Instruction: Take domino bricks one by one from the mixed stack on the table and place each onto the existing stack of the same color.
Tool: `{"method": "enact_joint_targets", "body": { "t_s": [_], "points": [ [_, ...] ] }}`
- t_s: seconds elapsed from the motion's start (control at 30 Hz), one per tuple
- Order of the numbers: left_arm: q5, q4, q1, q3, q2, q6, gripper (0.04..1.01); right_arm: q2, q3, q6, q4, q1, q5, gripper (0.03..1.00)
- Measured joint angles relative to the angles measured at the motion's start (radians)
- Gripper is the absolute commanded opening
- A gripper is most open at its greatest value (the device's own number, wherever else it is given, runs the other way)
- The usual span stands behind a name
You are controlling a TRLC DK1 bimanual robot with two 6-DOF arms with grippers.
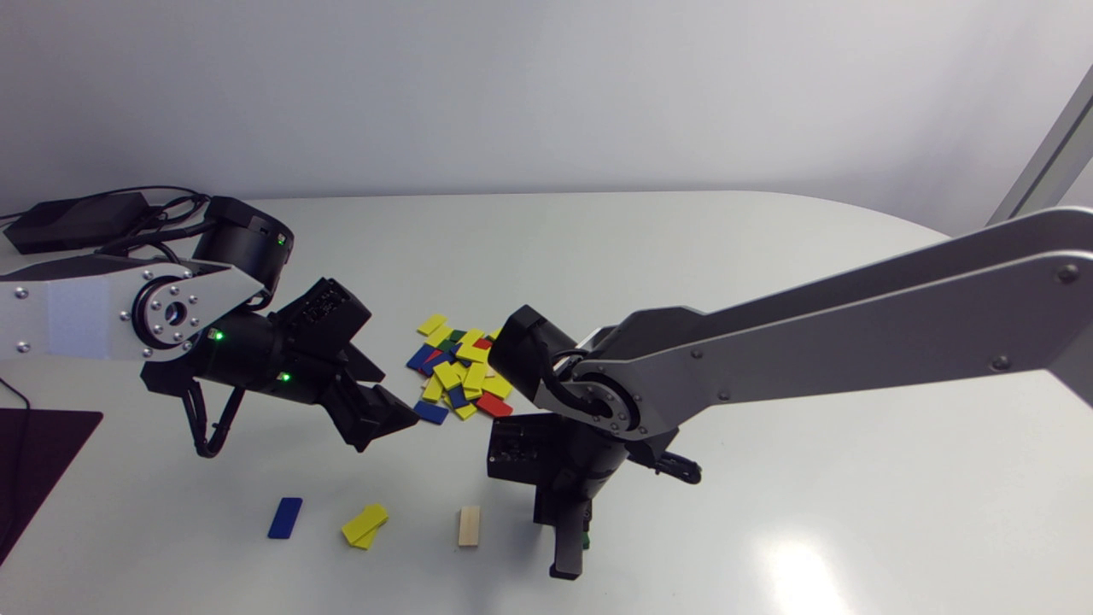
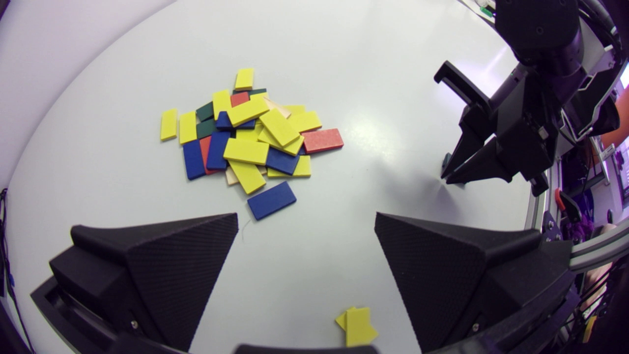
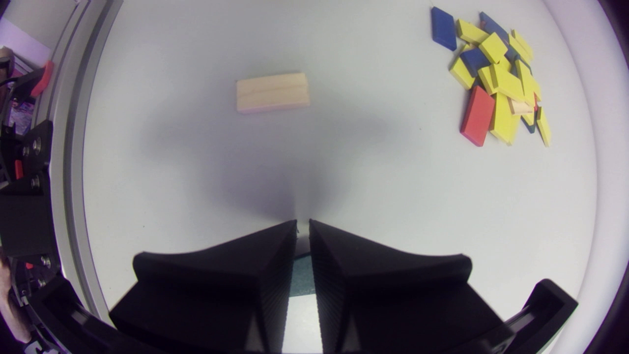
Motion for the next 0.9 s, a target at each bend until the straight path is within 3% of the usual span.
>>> {"method": "enact_joint_targets", "body": {
  "t_s": [0.9],
  "points": [
    [0.0,0.0,0.0,0.0,0.0,0.0,0.992,0.003,-0.014,0.0,0.0,-0.013,0.001,0.136]
  ]
}}
